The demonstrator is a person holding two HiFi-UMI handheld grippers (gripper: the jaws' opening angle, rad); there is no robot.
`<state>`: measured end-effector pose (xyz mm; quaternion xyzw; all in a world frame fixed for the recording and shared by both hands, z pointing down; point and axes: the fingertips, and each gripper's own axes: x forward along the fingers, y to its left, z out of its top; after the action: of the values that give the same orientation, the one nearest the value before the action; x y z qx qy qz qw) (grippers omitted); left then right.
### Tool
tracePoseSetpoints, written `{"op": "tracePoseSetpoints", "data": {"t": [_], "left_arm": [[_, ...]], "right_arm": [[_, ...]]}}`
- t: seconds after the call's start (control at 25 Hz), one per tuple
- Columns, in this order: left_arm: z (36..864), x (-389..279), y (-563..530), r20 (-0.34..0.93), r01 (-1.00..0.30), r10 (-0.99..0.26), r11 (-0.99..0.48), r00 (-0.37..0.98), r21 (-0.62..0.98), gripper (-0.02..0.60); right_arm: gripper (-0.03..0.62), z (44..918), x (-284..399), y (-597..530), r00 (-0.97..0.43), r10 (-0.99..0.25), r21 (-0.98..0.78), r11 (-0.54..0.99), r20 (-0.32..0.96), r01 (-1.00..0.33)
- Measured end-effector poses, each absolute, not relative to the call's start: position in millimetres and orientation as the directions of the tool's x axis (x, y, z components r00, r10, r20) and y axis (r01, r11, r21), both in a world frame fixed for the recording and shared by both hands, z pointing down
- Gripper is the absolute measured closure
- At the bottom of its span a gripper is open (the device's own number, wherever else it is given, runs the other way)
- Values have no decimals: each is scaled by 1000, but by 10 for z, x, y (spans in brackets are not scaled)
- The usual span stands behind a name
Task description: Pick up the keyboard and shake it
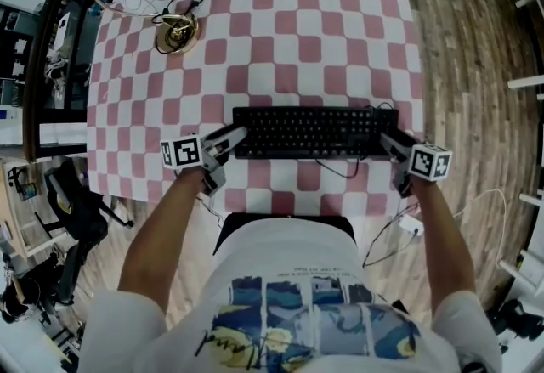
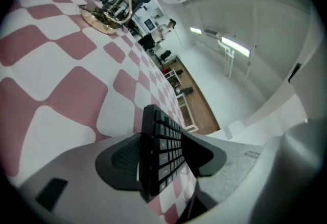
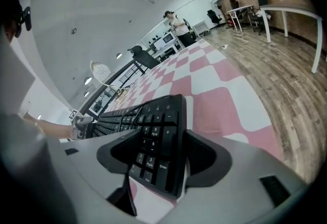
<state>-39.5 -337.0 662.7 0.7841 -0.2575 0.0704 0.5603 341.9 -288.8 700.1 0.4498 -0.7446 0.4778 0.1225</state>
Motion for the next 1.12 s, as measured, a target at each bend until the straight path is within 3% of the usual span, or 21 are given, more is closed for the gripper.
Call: {"op": "tracePoseSetpoints", "data": {"t": [0.2,0.32,0.4,0.76,1.12], "left_arm": [[6474,-550,-3239,227,-274,-302,-125,926,953,425],[6334,-127,-2971,118,-136,-113,-171,987,976,413],[6343,131,-2891,167,-173,-44,-248,985,953,469],[5773,237,-2956,260,-247,-29,-427,965,870,483],[5023,232,-3113,324,-279,-72,-697,943,660,486]], "right_arm": [[332,6985,3409,-2882,-590,-544,-637,126,597,-761],[332,6985,3314,-2881,-618,-518,-642,160,592,-750],[329,6997,3282,-2914,-617,-509,-626,181,600,-759],[330,6812,3268,-2852,-668,-555,-696,207,496,-688],[333,6365,3264,-3095,-629,-651,-656,257,425,-709]]}}
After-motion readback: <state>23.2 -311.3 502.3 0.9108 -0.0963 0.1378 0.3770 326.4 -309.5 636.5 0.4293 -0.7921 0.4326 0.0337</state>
